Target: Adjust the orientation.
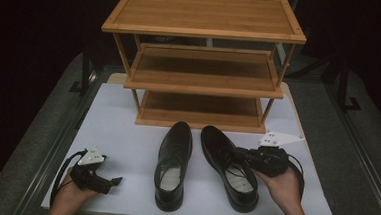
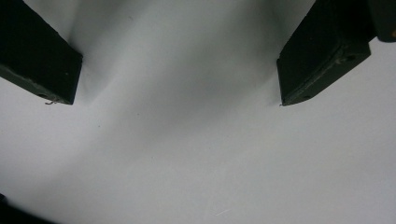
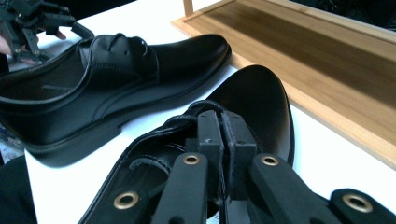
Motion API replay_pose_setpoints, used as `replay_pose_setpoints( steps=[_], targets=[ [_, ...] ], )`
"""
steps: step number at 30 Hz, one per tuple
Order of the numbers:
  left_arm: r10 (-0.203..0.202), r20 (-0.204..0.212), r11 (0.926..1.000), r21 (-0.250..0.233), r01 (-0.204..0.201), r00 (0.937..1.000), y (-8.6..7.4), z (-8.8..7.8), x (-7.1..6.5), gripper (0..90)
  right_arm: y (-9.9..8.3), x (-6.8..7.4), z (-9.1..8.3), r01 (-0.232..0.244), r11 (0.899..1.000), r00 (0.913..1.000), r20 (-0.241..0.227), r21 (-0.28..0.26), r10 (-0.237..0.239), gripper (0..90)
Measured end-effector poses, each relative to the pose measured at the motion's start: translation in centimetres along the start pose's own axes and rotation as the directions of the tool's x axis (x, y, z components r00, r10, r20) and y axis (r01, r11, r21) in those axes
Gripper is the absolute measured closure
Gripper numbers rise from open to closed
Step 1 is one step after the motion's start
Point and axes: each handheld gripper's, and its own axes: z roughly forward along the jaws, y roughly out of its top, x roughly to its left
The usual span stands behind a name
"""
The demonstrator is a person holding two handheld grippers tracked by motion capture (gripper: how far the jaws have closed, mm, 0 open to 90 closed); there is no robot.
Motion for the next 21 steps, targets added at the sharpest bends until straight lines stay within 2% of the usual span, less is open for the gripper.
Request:
replay_pose_setpoints(
  steps=[9,13,17,20,21],
  targets=[
    [-0.001,0.001,1.0,0.0,0.001,1.0,0.0,0.0,0.0,0.0,1.4,-0.3,2.3,0.01,1.0,0.9997,-0.024,-0.009,-0.01,86.8],
    [-0.001,0.001,1.0,0.0,0.001,1.0,0.0,0.0,0.0,0.0,1.4,-0.4,3.0,0.006,1.0,0.9996,-0.026,-0.002,-0.006,86.7],
    [-0.001,0.001,1.0,0.0,0.001,1.0,0.0,0.0,0.0,0.0,1.3,-0.7,3.2,-0.008,1.0,0.9993,-0.035,-0.007,0.007,86.1],
    [0.0,0.001,1.0,0.001,0.0,1.0,0.0,0.0,0.0,0.0,1.1,-1.0,3.0,-0.009,1.0,0.9996,-0.028,-0.004,0.008,80.7],
    [-0.001,0.001,1.0,0.0,0.001,1.0,0.0,0.0,0.0,0.0,1.0,-1.1,2.8,-0.019,1.0,0.999,-0.04,-0.017,0.018,79.1]
  ],
)
